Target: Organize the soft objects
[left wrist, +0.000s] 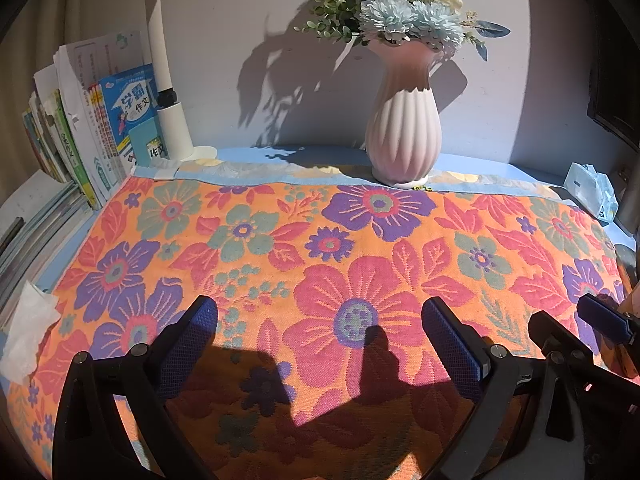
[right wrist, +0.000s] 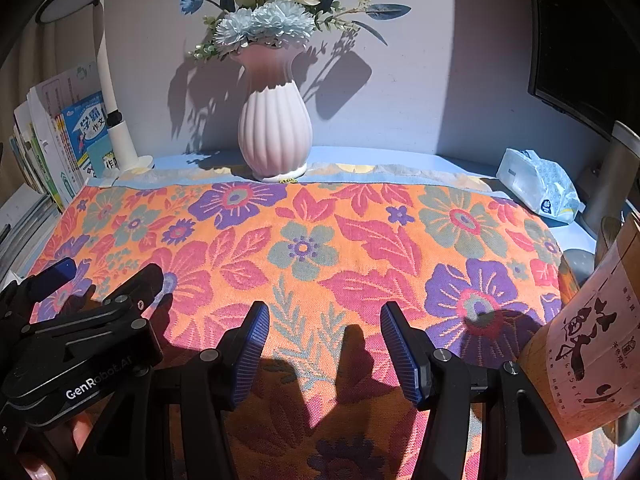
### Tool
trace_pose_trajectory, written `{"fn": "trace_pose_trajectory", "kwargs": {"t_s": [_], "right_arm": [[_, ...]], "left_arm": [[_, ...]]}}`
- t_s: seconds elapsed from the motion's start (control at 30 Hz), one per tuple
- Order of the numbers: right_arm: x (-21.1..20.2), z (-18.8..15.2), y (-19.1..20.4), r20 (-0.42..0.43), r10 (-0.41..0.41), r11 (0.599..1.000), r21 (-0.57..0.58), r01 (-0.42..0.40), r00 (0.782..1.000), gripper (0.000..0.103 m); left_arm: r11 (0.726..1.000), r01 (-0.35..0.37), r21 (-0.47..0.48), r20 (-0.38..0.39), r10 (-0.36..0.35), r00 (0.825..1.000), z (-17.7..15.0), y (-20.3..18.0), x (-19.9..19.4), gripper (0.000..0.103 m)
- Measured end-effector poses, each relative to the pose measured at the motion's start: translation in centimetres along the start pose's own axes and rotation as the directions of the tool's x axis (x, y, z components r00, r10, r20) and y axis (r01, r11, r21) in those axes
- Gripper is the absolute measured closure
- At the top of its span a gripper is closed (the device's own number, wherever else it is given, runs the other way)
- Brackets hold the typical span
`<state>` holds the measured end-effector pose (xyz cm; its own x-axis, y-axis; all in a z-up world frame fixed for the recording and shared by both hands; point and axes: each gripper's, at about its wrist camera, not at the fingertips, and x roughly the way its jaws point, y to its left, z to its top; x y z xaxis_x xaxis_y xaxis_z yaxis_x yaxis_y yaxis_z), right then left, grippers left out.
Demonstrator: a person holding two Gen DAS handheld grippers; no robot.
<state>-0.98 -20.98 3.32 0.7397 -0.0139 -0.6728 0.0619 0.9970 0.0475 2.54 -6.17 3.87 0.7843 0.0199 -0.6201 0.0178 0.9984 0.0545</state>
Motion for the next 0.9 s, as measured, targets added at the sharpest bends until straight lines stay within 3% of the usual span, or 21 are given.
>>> {"fn": "trace_pose_trajectory", "kwargs": {"t_s": [0.9], "right_arm": [[0.26, 0.01, -0.07, -0.011, -0.001, 1.000, -0.005, 0.001, 1.000, 0.046]], "left_arm": [[1.000, 0.002, 0.002, -0.001, -0.002, 1.000, 0.12, -0.19, -0.02, 0.001]]}}
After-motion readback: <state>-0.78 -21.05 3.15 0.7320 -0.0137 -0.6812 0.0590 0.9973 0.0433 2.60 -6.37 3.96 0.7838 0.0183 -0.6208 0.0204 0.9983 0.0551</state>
